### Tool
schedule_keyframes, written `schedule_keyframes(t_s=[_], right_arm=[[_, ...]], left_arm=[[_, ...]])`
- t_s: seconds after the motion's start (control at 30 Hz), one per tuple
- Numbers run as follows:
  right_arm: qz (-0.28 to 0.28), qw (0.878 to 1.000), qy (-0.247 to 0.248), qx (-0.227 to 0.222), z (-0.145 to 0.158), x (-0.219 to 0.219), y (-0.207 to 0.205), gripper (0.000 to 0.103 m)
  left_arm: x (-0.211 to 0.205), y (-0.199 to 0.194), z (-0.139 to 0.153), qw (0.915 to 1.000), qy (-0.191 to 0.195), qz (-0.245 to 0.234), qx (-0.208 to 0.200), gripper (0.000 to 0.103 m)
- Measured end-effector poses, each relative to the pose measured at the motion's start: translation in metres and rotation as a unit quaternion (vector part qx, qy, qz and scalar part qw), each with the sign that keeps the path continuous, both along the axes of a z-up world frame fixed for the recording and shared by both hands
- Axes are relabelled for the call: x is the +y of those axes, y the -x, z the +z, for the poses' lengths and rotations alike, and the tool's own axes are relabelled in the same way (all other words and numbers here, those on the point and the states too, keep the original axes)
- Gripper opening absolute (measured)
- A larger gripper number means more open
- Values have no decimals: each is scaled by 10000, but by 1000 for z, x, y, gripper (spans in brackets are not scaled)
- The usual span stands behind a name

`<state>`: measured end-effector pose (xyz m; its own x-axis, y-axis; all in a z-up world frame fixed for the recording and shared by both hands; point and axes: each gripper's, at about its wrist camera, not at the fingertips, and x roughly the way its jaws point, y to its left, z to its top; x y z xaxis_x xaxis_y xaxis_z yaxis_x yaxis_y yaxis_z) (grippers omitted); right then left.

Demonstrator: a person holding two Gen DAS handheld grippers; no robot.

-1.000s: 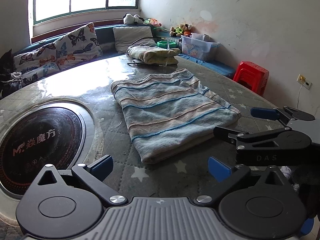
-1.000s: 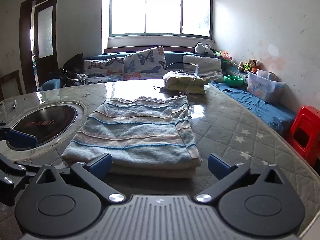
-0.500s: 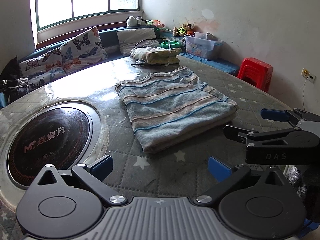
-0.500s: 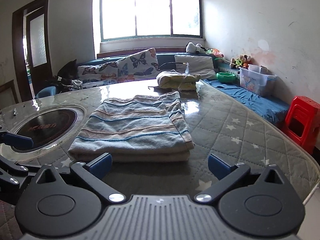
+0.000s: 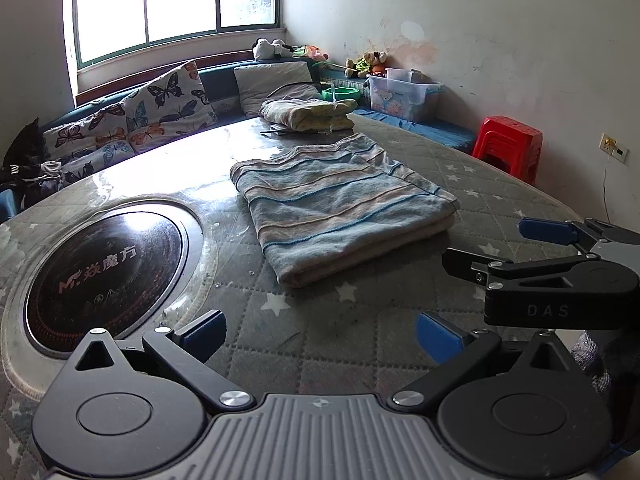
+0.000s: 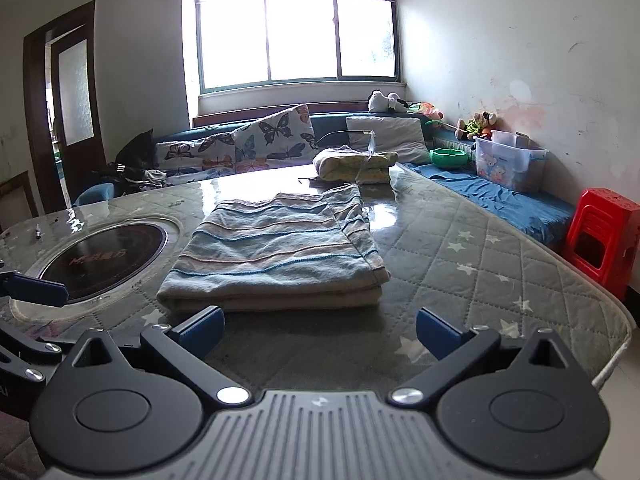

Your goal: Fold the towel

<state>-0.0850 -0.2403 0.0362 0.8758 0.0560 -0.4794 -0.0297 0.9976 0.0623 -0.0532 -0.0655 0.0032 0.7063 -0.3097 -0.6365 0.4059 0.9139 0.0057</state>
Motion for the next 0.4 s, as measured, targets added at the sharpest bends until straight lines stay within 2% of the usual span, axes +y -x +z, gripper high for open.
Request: schedule_keyframes(t_s=[0.4], right_arm=[[-73,9999,83,35,3,11,21,103]], left_arm=[[6,19,-3,10000,11,76,-36,103]])
